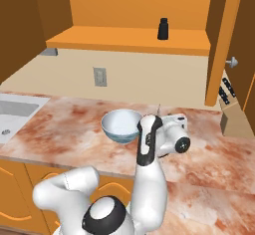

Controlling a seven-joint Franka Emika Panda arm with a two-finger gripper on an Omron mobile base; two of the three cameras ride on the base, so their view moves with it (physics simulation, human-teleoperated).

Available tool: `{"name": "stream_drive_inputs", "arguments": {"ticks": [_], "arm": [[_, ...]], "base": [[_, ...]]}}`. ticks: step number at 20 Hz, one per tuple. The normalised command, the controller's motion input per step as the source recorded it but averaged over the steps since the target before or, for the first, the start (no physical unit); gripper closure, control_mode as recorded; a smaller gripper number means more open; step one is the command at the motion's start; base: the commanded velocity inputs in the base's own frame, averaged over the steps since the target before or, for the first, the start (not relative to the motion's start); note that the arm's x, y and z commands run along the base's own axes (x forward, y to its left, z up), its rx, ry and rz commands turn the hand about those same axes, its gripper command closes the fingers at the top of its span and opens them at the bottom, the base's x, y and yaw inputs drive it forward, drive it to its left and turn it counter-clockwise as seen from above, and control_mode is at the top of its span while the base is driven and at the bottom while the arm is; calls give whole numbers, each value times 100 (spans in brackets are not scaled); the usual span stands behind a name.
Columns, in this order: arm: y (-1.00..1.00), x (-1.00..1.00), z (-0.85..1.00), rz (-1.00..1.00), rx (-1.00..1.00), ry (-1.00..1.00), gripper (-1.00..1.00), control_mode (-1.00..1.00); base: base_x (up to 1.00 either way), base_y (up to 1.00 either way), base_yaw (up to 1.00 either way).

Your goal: Retrieve the bottle and the shaker from the cabinet and place them next to the mixing bowl on the counter. Then add garlic from the fridge to the mixing bowl.

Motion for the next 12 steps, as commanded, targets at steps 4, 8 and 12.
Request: {"name": "stream_drive_inputs", "arguments": {"ticks": [4, 8, 12], "arm": [[8, -40, 96, -18, -1, 15, -100, -100], [18, -54, 98, -17, -3, 12, -100, -100], [25, -62, 91, -15, -3, 12, -100, -100]], "base": [[0, 0, 0], [0, 0, 0], [0, 0, 0]]}}
